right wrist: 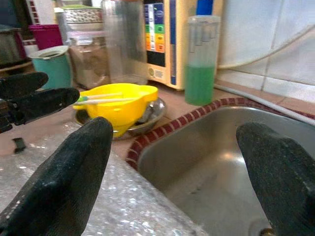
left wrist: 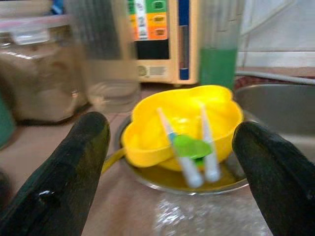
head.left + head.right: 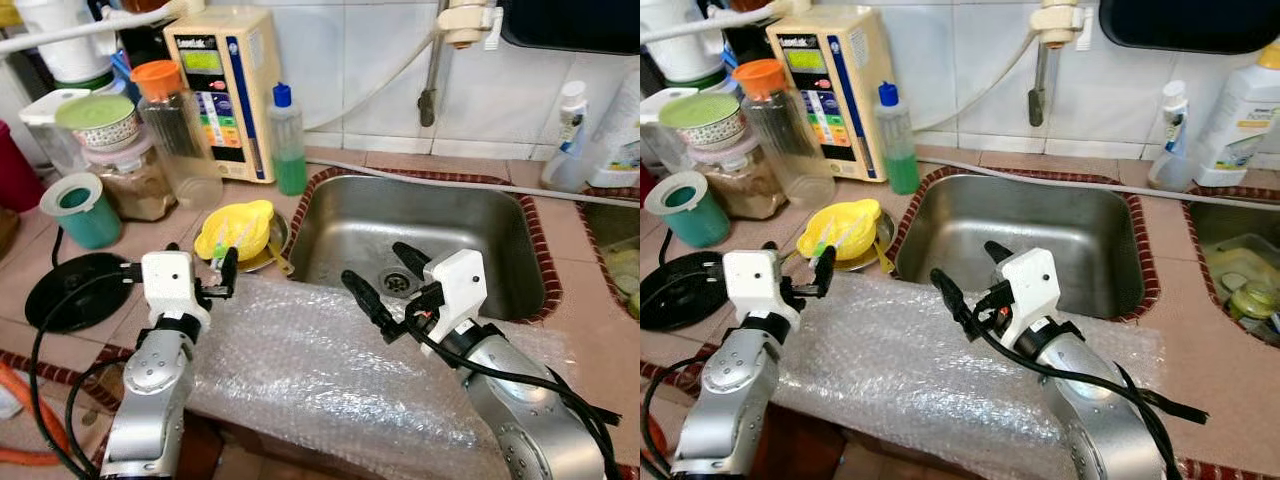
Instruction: Kitchen organization
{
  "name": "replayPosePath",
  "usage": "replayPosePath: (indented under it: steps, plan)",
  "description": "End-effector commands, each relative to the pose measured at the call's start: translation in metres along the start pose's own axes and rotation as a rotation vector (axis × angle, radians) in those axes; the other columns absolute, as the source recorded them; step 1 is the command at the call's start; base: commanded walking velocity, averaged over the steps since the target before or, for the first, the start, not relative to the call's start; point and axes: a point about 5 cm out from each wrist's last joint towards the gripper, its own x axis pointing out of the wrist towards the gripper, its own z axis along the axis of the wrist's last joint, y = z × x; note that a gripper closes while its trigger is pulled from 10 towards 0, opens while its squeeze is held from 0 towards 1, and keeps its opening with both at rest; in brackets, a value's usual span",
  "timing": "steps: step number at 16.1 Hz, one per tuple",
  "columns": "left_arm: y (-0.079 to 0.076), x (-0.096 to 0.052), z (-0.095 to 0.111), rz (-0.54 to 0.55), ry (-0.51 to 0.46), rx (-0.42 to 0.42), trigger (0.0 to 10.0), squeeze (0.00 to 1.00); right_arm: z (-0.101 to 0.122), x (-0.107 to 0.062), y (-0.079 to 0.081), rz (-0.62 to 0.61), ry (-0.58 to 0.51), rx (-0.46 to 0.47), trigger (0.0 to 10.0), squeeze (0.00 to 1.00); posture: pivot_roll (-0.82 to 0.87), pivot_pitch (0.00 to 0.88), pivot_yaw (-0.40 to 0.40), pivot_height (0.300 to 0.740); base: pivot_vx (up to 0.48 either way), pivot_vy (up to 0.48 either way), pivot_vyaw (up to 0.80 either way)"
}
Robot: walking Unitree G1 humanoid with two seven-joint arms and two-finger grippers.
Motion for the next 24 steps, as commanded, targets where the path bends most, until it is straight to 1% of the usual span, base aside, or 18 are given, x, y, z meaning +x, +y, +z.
replayPosePath:
  steps: [1, 3, 5, 7, 9, 10, 11, 12, 13, 15, 17, 24]
  plan:
    - [-0.002, 0.003, -0.002, -0.017, 0.006, 0.003, 10.0, 0.00, 0.003, 0.004, 0.000, -0.001, -0.014, -0.005, 10.0, 0.00, 0.00, 0.000, 0.081, 0.740, 0.000, 0.000, 0.00]
    - [-0.008, 0.008, -0.002, -0.049, 0.003, -0.007, 10.0, 0.00, 0.004, 0.005, -0.001, 0.009, -0.010, -0.008, 10.0, 0.00, 0.01, 0.000, 0.063, 0.740, 0.000, 0.000, 0.00]
    - [-0.010, 0.011, -0.004, -0.058, 0.014, -0.019, 10.0, 0.00, 0.001, 0.003, -0.003, 0.011, 0.006, -0.010, 10.0, 0.00, 0.01, 0.000, 0.049, 0.740, 0.000, 0.000, 0.00]
    - [-0.010, 0.012, -0.006, -0.058, 0.017, -0.015, 10.0, 0.00, -0.002, 0.001, -0.003, 0.006, 0.021, -0.013, 10.0, 0.00, 0.01, 0.000, 0.037, 0.740, 0.000, 0.000, 0.00]
    - [-0.003, 0.015, -0.005, -0.038, 0.005, -0.008, 10.0, 0.00, -0.004, 0.002, 0.000, 0.011, 0.022, -0.004, 10.0, 0.00, 0.02, 0.000, 0.045, 0.740, 0.000, 0.000, 0.00]
    - [-0.001, 0.017, -0.003, -0.037, -0.005, -0.004, 4.4, 0.00, -0.005, 0.004, 0.003, 0.020, 0.020, -0.005, 10.0, 0.00, 0.02, 0.000, 0.053, 0.740, 0.000, 0.000, 0.00]
    - [0.000, 0.019, -0.001, -0.038, -0.019, 0.003, 3.2, 0.00, -0.005, 0.006, 0.005, 0.025, 0.015, -0.010, 10.0, 0.00, 0.02, 0.000, 0.056, 0.740, 0.000, 0.000, 0.00]
    - [0.002, 0.021, -0.001, -0.042, -0.019, 0.000, 0.0, 0.00, -0.003, 0.010, 0.007, 0.030, 0.000, -0.007, 10.0, 0.00, 0.02, 0.000, 0.071, 0.740, 0.000, 0.000, 0.00]
    - [0.002, 0.021, -0.001, -0.043, -0.018, -0.001, 0.0, 0.00, -0.003, 0.011, 0.007, 0.033, -0.004, -0.005, 10.0, 0.00, 0.02, 0.000, 0.071, 0.740, 0.000, 0.000, 0.00]
    - [0.004, 0.023, 0.000, -0.043, -0.020, -0.001, 0.0, 0.00, 0.000, 0.012, 0.010, 0.073, -0.011, 0.027, 10.0, 0.00, 0.01, 0.000, 0.074, 0.740, 0.000, 0.000, 0.00]
    - [0.003, 0.024, -0.001, -0.051, -0.020, 0.004, 0.0, 0.00, 0.001, 0.009, 0.014, 0.143, -0.003, 0.045, 10.0, 0.00, 0.01, 0.000, 0.078, 0.740, 0.000, 0.000, 0.00]
    - [-0.001, 0.024, -0.005, -0.054, -0.017, -0.005, 0.0, 0.00, 0.000, 0.009, 0.018, 0.181, 0.007, 0.025, 10.0, 0.00, 0.01, 0.000, 0.073, 0.740, 0.000, 0.000, 0.00]
